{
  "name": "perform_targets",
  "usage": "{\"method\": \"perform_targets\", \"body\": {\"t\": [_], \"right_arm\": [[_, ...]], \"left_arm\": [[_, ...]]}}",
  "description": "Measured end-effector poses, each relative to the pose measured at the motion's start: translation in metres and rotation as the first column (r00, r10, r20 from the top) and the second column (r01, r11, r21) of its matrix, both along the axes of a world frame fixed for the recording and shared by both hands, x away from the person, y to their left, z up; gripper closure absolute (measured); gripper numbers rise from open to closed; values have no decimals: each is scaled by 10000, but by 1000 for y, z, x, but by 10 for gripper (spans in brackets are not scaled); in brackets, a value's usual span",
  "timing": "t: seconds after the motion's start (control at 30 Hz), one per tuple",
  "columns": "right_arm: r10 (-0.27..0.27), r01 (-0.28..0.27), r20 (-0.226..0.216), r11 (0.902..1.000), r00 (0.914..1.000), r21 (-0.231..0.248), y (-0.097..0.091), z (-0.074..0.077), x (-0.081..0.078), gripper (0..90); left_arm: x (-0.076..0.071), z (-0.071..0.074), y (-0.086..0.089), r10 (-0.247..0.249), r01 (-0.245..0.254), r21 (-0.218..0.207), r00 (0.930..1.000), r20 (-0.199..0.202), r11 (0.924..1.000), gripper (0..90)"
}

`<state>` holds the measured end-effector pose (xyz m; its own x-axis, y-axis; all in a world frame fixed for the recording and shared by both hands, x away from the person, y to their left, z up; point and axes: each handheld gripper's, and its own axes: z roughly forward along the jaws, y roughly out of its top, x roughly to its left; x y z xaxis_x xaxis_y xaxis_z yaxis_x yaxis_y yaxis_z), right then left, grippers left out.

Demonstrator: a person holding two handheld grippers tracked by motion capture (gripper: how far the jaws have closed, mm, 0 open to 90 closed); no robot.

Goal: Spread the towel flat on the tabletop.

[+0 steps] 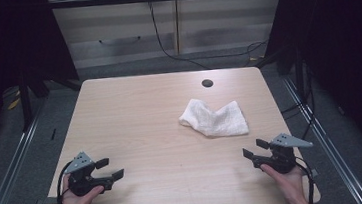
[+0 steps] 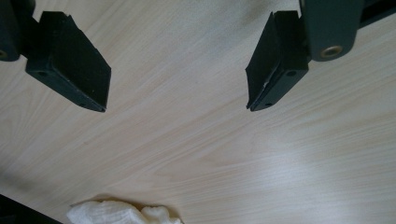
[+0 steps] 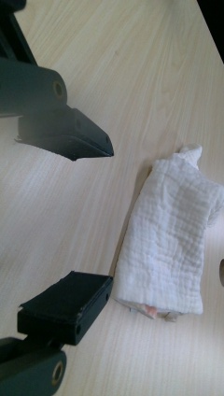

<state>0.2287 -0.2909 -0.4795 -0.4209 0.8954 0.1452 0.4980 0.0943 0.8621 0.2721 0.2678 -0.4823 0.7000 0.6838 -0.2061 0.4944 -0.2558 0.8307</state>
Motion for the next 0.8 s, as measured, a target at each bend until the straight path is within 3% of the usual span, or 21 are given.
{"method": "perform_targets", "body": {"t": [0.13, 0.2, 0.23, 0.33, 0.47, 0.6, 0.8], "right_arm": [[129, -128, -72, 9998, 9999, 122, 1, 3, 0, 384], [156, -126, -586, 9986, 9982, 506, 0, 5, 2, 380], [119, -88, -592, 9986, 9982, 523, -1, 5, 2, 375], [40, -20, -587, 9994, 9983, 341, 1, 4, 6, 352], [304, -302, -1013, 9995, 9944, 34, 5, 5, 9, 374], [935, -924, -816, 9956, 9923, 171, 8, 13, 7, 364], [1279, -1299, -804, 9913, 9885, -195, 20, 25, 22, 359]], "left_arm": [[1, -1, 2, 102, -102, -52, 9999, -62, 9999, 218], [2, -1, 3, 137, -138, -32, 9999, -82, 9999, 217], [2, -1, 3, 137, -138, -32, 9999, -82, 9999, 217], [2, -1, 4, 200, -200, -16, 9997, -134, 9998, 218], [2, -3, 2, 282, -281, 40, 9994, -211, 9996, 225], [2, -3, -1, 111, -107, 170, 9997, -212, 9998, 226], [2, -1, -2, 35, -33, 205, 9999, -109, 9998, 226]]}}
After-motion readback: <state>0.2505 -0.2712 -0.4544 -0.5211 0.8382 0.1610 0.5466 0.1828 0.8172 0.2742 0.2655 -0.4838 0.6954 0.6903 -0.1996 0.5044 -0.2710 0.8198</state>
